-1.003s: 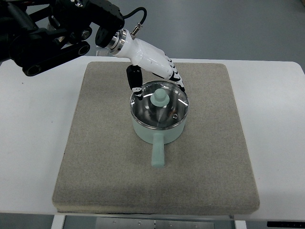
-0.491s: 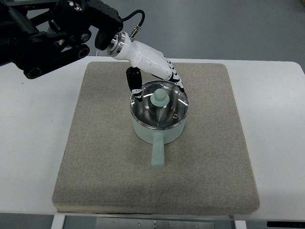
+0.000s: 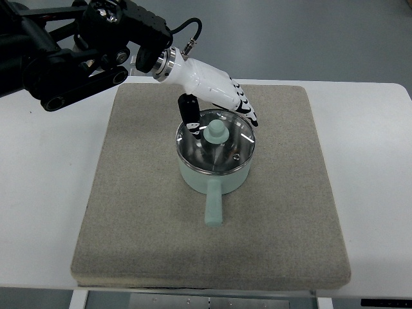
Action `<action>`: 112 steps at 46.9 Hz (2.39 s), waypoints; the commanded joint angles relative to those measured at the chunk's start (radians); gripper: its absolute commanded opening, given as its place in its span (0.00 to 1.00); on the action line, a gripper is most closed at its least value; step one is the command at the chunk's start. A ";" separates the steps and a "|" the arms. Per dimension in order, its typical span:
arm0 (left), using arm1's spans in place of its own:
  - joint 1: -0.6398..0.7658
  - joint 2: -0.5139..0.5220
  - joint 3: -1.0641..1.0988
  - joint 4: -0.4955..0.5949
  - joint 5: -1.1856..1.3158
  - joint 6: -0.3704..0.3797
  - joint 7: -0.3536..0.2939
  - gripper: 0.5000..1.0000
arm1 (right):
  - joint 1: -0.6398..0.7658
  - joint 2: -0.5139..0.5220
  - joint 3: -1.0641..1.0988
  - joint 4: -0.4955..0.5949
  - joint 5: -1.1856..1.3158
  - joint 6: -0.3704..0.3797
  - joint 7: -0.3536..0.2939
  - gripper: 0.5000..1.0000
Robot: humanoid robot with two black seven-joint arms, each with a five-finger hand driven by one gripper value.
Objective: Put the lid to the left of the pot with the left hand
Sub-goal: 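Close the left hand fingers around the green knob of the lid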
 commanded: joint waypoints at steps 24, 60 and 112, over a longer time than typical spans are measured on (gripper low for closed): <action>0.002 0.001 0.003 0.008 0.015 0.006 0.000 0.95 | 0.000 0.000 0.000 0.000 0.000 0.000 0.000 0.84; 0.008 -0.001 0.007 0.009 0.026 0.005 0.000 0.61 | 0.000 0.000 0.000 0.000 0.000 0.000 0.000 0.84; 0.015 -0.013 0.013 0.031 0.028 0.046 0.000 0.00 | 0.000 0.000 0.000 0.000 0.000 0.000 0.000 0.84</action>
